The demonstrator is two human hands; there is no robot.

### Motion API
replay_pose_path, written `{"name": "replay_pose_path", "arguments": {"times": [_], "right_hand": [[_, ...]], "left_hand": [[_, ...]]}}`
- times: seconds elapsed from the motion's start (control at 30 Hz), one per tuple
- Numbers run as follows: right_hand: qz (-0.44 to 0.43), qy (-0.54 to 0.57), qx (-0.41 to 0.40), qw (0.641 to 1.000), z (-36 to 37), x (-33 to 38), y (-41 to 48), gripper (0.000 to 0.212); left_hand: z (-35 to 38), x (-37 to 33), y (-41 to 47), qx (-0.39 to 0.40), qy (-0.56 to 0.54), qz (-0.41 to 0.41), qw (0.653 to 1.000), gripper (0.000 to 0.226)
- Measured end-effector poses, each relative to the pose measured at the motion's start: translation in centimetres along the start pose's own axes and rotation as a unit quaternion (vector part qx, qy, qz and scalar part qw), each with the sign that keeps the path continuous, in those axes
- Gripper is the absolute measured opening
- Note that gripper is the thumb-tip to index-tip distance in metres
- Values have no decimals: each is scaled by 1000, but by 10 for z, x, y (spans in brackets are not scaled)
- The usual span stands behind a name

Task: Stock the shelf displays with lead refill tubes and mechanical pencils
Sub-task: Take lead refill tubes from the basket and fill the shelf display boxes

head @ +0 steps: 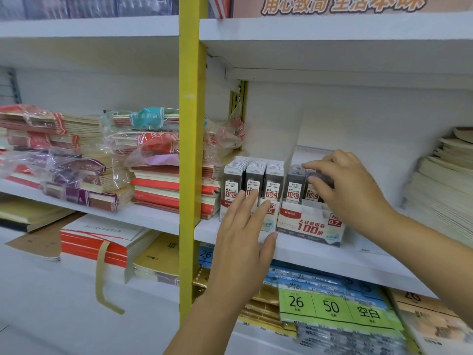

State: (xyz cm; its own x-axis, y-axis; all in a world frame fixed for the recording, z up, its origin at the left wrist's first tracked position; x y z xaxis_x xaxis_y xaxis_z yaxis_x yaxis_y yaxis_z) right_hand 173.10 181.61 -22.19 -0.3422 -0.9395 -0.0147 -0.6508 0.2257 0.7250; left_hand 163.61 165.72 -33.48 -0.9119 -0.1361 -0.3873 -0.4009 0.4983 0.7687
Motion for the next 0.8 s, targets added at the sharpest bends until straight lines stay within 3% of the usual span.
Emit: {"name": "replay_pose_path", "arguments": {"times": [0.13,0.3,0.4,0.5,0.6,0.7,0.8], "right_hand": [[-2,166,-39,985,-20,16,-60,23],[78,290,54,952,15,21,-172,22],[187,307,191,913,76,13,-257,21],[285,300,319,853,139,7,-351,21],[317,224,402,829,187,4,-426,20],[374,215,493,755,216,6,-484,26],[408,218,528,713,231,9,-523,46]], "left_hand": [[-5,-5,-38,-2,-22,-16,1000,42],[19,10,-135,201,-34,-63,977,38],[43,33,-210,324,-37,-140,935,39],[72,53,-283,369,-48,-266,889,42],[102,66,-347,422,-58,-353,833,44],[126,75,-393,465,-68,-412,780,47],[146,84,-417,479,-64,-449,752,45]]}}
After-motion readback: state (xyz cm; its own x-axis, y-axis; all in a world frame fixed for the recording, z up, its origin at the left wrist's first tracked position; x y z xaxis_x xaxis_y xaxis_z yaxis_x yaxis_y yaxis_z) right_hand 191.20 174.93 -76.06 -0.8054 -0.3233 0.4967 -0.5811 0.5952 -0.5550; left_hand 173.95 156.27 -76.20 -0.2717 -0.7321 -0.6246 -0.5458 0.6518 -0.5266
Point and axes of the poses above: each hand's wrist, its own y-axis towards the middle knuckle, its own z-axis out of the palm, x = y × z, the point moved 3 cm from there along y, towards the middle knuckle, and after that the axes turned 4 degrees about -y, right-handed, at the moved point
